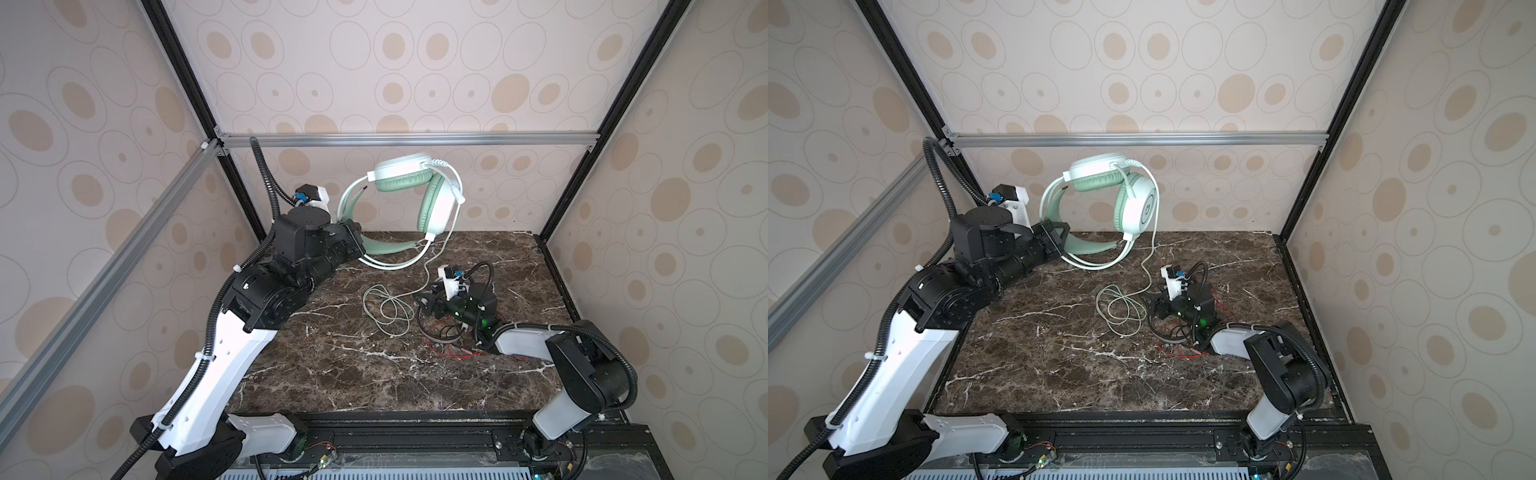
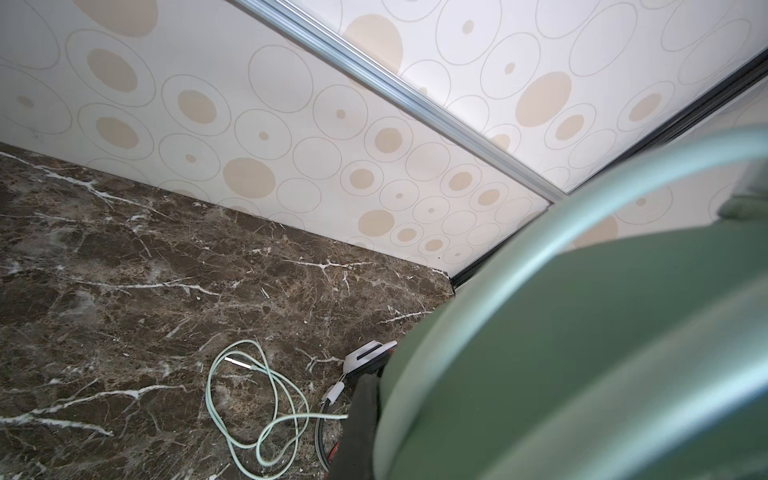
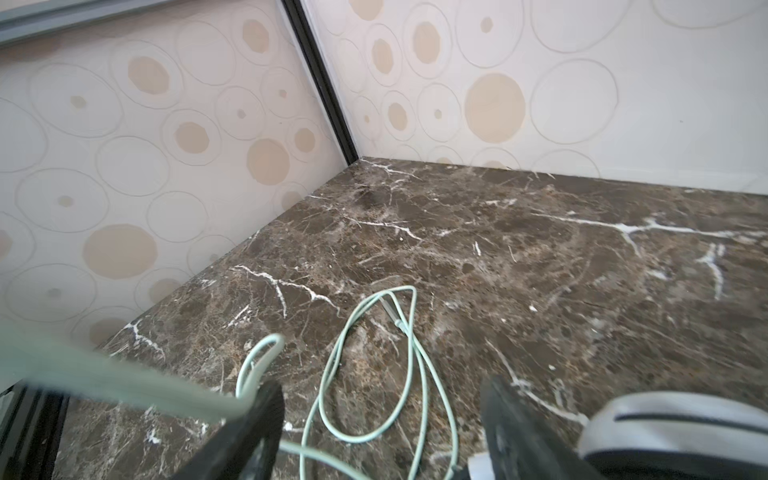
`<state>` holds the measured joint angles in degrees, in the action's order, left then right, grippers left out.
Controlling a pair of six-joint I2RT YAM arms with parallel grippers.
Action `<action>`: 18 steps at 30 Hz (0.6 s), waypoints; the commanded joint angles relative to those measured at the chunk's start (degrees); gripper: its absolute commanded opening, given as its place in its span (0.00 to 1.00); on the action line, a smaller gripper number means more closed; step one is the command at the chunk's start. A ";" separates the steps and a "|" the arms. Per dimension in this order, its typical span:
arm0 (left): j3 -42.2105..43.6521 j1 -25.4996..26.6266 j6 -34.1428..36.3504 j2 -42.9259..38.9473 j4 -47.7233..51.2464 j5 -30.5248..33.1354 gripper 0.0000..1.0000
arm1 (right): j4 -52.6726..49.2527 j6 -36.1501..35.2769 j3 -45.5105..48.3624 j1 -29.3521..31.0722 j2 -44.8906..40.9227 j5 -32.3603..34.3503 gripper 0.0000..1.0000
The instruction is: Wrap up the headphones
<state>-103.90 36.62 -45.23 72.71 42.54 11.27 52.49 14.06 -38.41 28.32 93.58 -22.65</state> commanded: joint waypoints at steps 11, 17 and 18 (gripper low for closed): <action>-3.42 -0.41 -2.00 -0.65 -4.60 0.16 0.00 | 10.96 2.76 -0.67 1.12 2.13 -3.18 0.77; -3.34 -0.37 -2.08 -0.80 -4.67 0.07 0.00 | 4.26 -0.86 6.04 0.96 -5.43 0.96 0.78; -3.17 -0.41 -2.10 -0.89 -4.75 0.07 0.00 | 2.88 -1.33 7.34 0.90 -7.03 1.61 0.78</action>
<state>-103.90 36.62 -45.23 72.82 42.54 11.07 57.91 14.96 -33.98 28.97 90.63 -23.29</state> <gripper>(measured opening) 0.071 0.781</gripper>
